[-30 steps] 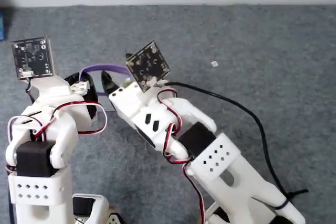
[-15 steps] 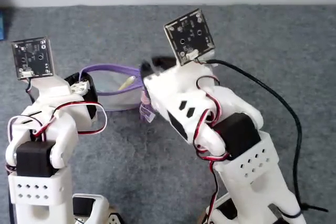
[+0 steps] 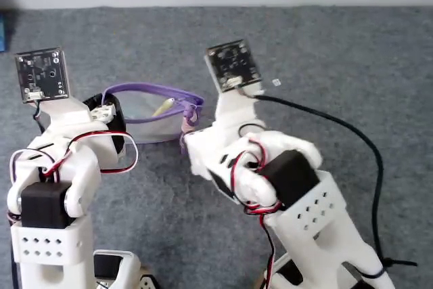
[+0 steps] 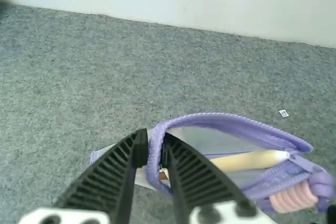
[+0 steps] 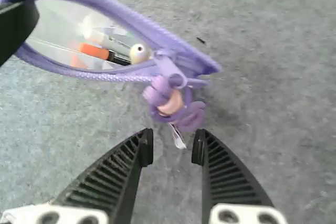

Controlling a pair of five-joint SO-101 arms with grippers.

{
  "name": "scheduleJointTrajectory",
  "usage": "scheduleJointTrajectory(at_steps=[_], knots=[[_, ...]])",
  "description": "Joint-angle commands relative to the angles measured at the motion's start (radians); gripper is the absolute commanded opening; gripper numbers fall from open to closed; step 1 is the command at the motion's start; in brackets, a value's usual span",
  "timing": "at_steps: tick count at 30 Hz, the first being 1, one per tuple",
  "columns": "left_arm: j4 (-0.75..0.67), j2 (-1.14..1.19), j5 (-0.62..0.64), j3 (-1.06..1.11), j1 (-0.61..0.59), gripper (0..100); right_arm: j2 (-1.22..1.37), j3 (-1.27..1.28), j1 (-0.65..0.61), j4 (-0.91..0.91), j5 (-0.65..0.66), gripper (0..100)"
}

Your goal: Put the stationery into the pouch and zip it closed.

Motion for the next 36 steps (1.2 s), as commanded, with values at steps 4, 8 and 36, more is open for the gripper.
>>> scheduleJointTrajectory(at_steps=[4, 8, 36], knots=[[-0.006, 0.029, 0.006, 0.031, 0.006, 1, -0.018, 0.135, -0.022, -0.196, -0.031, 14.0], [-0.006, 0.029, 0.006, 0.033, 0.006, 1, -0.018, 0.157, -0.021, -0.242, -0.031, 15.2], [-0.006, 0.032, 0.006, 0.036, 0.006, 1, -0.027, 0.203, 0.045, -0.381, 0.063, 9.9]])
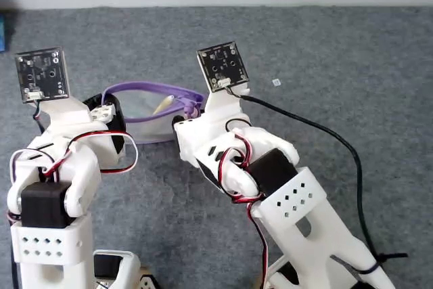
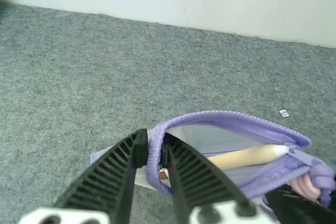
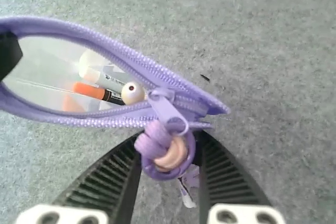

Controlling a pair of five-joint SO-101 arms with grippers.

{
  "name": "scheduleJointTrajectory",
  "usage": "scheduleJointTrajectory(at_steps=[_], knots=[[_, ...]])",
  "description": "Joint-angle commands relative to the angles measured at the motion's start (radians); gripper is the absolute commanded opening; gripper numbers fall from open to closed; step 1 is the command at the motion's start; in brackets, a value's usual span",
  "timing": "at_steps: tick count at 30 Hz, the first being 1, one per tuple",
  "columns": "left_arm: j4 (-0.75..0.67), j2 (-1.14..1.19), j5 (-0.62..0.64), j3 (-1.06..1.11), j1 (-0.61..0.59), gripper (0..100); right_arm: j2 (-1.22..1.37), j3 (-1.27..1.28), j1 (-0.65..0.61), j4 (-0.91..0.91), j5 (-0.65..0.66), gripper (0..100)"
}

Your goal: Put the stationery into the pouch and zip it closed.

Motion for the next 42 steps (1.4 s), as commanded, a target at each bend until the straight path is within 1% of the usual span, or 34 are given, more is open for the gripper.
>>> scheduleJointTrajectory(at_steps=[1, 5, 10, 16, 21, 24, 28, 32, 37, 39, 42], knots=[[-0.006, 0.032, 0.006, 0.035, 0.006, 1, -0.028, -0.008, 0.018, -0.03, 0.029, 8.7], [-0.006, 0.032, 0.006, 0.035, 0.006, 1, -0.03, -0.009, 0.018, -0.024, 0.051, 0.9], [-0.005, 0.029, 0.006, 0.035, 0.006, 1, -0.068, -0.021, 0.05, 0.027, 0.103, 0.7], [-0.005, 0.028, 0.006, 0.033, 0.006, 1, -0.209, -0.028, 0.062, 0.168, 0.198, 0.8], [-0.002, 0.026, 0.006, 0.03, 0.008, 1, -0.283, -0.028, 0.153, 0.186, 0.267, 0.8], [0.0, 0.026, 0.005, 0.03, 0.008, 1, -0.294, -0.028, 0.185, 0.191, 0.288, 0.8], [0.0, 0.026, 0.005, 0.03, 0.035, 1, -0.282, -0.018, 0.176, 0.179, 0.284, 0.8], [-0.005, 0.026, 0.005, 0.028, 0.078, 1, -0.234, 0.041, 0.111, 0.128, 0.281, 1.3], [-0.003, 0.026, 0.005, 0.028, 0.075, 1, -0.153, 0.094, 0.056, 0.045, 0.193, 1.6], [0.0, 0.025, 0.005, 0.028, 0.075, 1, -0.111, 0.094, 0.048, 0.041, 0.172, 4.9], [0.0, 0.025, 0.005, 0.028, 0.075, 1, -0.068, 0.089, 0.048, 0.05, 0.146, 12.5]])
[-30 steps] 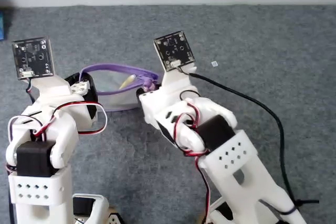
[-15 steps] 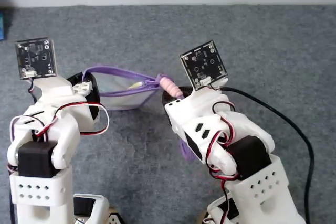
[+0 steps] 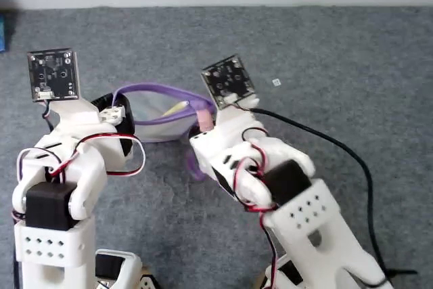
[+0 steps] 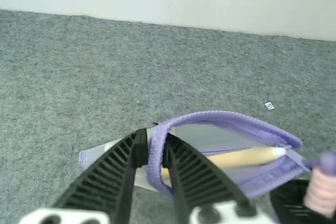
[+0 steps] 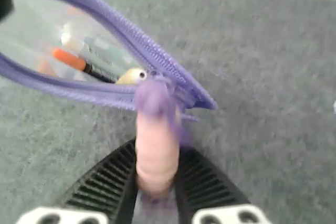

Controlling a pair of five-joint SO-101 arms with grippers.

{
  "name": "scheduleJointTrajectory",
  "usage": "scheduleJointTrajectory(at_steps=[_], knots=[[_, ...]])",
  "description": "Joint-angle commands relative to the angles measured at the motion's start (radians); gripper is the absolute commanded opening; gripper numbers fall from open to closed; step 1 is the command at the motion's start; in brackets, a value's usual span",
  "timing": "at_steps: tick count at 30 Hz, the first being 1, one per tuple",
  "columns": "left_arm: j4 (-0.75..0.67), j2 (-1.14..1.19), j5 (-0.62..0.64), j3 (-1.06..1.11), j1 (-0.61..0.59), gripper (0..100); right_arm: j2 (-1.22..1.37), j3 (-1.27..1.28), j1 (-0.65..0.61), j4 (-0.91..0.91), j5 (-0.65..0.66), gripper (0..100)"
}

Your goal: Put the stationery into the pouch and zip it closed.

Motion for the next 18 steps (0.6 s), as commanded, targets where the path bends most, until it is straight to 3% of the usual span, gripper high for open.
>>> scheduleJointTrajectory(at_steps=[1, 18], knots=[[-0.002, 0.025, 0.005, 0.028, 0.014, 1, 0.028, -0.011, -0.01, -0.018, -0.035, 13.6], [-0.014, 0.025, 0.006, 0.03, -0.038, 1, -0.133, -0.012, -0.01, 0.114, -0.034, 8.7]])
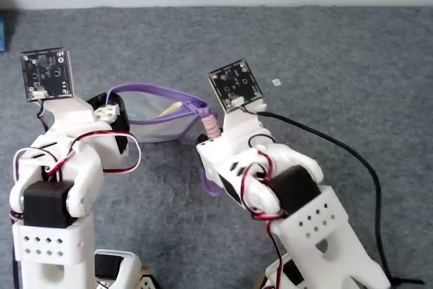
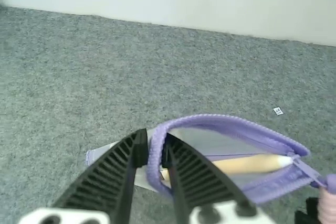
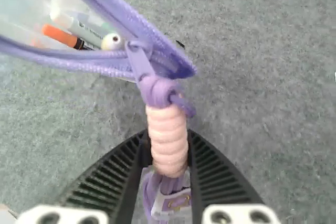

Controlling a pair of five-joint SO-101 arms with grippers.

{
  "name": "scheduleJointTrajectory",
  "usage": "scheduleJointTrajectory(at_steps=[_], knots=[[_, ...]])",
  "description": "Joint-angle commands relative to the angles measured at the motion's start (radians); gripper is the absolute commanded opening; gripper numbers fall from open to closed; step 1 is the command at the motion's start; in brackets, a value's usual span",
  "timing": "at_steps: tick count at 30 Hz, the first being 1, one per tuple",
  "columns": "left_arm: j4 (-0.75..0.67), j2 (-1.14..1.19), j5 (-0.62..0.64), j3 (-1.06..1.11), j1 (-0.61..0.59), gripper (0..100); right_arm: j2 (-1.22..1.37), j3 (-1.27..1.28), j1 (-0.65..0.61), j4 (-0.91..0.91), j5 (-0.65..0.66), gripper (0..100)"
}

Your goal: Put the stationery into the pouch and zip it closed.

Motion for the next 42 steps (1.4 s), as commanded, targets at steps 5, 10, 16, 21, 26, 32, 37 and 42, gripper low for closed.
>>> scheduleJointTrajectory(at_steps=[5, 10, 16, 21, 26, 32, 37, 42], knots=[[-0.005, 0.029, 0.006, 0.03, 0.003, 1, -0.045, -0.009, -0.01, -0.03, -0.006, 8.7], [-0.005, 0.028, 0.006, 0.03, 0.003, 1, -0.038, -0.008, -0.01, -0.085, -0.003, 8.8], [-0.005, 0.028, 0.006, 0.033, 0.003, 1, -0.012, -0.012, -0.01, -0.059, -0.003, 17.3], [-0.005, 0.028, 0.006, 0.033, 0.003, 1, -0.015, -0.014, -0.01, -0.056, -0.002, 15.1], [-0.005, 0.029, 0.006, 0.033, 0.003, 1, -0.013, -0.014, -0.01, -0.062, -0.002, 15.1], [-0.005, 0.031, 0.006, 0.033, 0.003, 1, -0.007, -0.012, -0.01, -0.114, 0.006, 15.1], [-0.005, 0.031, 0.006, 0.033, 0.003, 1, -0.015, -0.012, -0.008, -0.116, 0.049, 10.7], [-0.005, 0.032, 0.006, 0.033, 0.003, 1, -0.015, -0.012, -0.008, -0.117, 0.06, 6.3]])
